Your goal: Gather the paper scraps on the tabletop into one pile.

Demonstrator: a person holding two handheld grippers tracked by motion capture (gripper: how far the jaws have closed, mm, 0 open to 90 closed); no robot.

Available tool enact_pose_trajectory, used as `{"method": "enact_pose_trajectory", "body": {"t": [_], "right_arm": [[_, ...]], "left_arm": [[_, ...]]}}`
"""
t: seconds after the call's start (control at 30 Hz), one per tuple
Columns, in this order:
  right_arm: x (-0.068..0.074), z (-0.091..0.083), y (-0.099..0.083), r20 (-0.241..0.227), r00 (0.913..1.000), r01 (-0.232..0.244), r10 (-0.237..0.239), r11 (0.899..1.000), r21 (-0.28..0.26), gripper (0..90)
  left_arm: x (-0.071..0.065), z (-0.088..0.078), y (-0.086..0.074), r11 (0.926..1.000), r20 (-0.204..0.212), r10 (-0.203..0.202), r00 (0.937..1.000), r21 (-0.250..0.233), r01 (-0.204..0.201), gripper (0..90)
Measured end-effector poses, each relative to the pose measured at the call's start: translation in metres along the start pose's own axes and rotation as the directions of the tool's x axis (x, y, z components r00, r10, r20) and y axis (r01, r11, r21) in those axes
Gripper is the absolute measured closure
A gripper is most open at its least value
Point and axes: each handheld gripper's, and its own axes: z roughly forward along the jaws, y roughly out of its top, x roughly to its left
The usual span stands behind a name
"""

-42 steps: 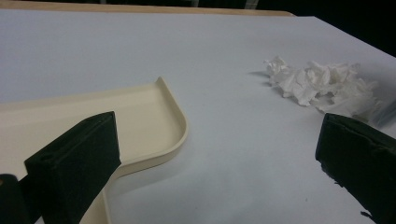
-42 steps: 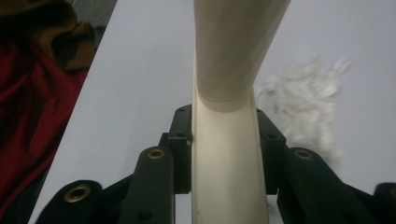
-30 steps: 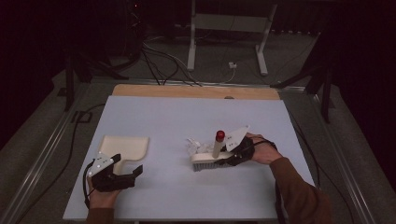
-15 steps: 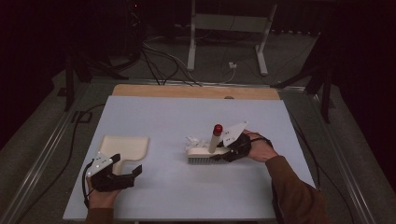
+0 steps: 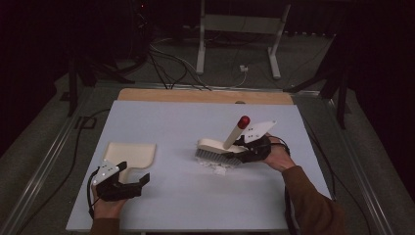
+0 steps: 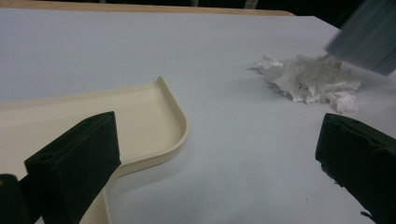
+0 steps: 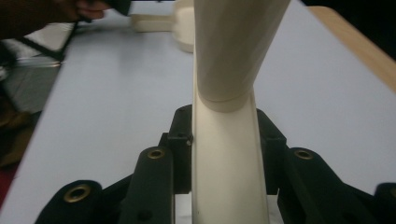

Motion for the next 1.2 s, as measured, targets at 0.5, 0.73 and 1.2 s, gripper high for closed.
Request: {"method": "enact_pose_trajectory", "body": {"t": [0.5,0.73,1.2], "right_arm": [[-0.008,-0.037,-0.026,0.431,0.8433,-0.359,0.321,0.933,0.007,66.9],[-0.001,-0.047,-0.042,0.534,0.7387,-0.516,0.412,0.855,0.054,66.9],[0.002,-0.047,-0.066,0.559,0.6400,-0.639,0.527,0.769,0.007,61.0]], "left_arm": [[0.000,-0.001,0.000,1.0000,-0.006,-0.004,1.0000,-0.003,0.004,0.6],[0.001,-0.002,-0.001,1.0000,-0.006,-0.008,0.9999,-0.005,0.008,0.6],[0.002,-0.002,0.000,0.9999,-0.025,-0.015,0.9996,-0.004,0.015,0.7]]}}
